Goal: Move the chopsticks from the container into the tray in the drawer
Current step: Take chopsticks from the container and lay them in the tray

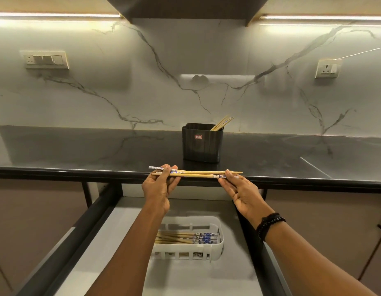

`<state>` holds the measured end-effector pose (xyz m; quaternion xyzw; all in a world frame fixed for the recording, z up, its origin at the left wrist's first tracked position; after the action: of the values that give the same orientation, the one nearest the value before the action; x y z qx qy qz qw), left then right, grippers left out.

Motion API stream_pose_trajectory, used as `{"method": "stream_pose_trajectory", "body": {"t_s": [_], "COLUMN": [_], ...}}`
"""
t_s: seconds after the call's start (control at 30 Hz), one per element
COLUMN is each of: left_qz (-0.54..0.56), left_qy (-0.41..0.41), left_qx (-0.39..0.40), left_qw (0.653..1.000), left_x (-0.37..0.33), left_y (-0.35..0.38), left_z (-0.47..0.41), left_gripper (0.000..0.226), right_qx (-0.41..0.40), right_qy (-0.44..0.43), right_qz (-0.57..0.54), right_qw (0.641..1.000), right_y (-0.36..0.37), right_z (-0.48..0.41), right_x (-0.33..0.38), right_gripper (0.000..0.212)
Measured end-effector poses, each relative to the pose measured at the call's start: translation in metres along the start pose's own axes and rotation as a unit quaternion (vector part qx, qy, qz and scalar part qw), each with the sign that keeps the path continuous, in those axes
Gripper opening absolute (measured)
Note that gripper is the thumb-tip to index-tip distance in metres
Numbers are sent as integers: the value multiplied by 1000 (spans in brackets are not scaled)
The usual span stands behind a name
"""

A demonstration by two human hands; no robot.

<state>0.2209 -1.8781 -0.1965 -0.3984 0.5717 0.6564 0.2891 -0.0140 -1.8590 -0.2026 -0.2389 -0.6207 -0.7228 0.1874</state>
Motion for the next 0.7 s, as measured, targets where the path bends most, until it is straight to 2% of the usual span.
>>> {"method": "stream_pose_trajectory", "body": {"t_s": [0.2,0.33,0.47,0.6,0.7], "left_qz": [12,6,13,-53,-138], "left_qy": [-10,4,14,46,57], "left_qx": [-14,-24,-55,-72,-37], "left_qw": [1000,1000,998,995,988], "left_x": [4,-3,-14,-27,-30], "left_y": [-2,-5,-21,-29,-20], "left_z": [-3,-5,-9,-13,-12], "left_gripper": [17,26,23,18,14], "right_qx": [-15,-31,-67,-102,-111], "right_qy": [-14,-64,-114,-147,-156], "right_qz": [-41,-31,-37,-16,76], "right_qw": [999,997,991,984,979], "right_y": [2,3,-5,-19,-20], "right_z": [0,4,8,8,6], "right_x": [-7,2,22,45,54], "right_gripper": [35,29,31,28,24]}}
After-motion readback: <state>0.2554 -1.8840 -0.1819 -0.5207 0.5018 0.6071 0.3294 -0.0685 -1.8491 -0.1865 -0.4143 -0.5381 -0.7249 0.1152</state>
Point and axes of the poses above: each hand's wrist, its own z-axis away from the middle knuckle, its own y-axis out of the palm, x = y × z, the point moved 8 cm from there along -z, towards the middle knuckle, and after that the axes turned 11 degrees about -z, right-handed, at the moved point
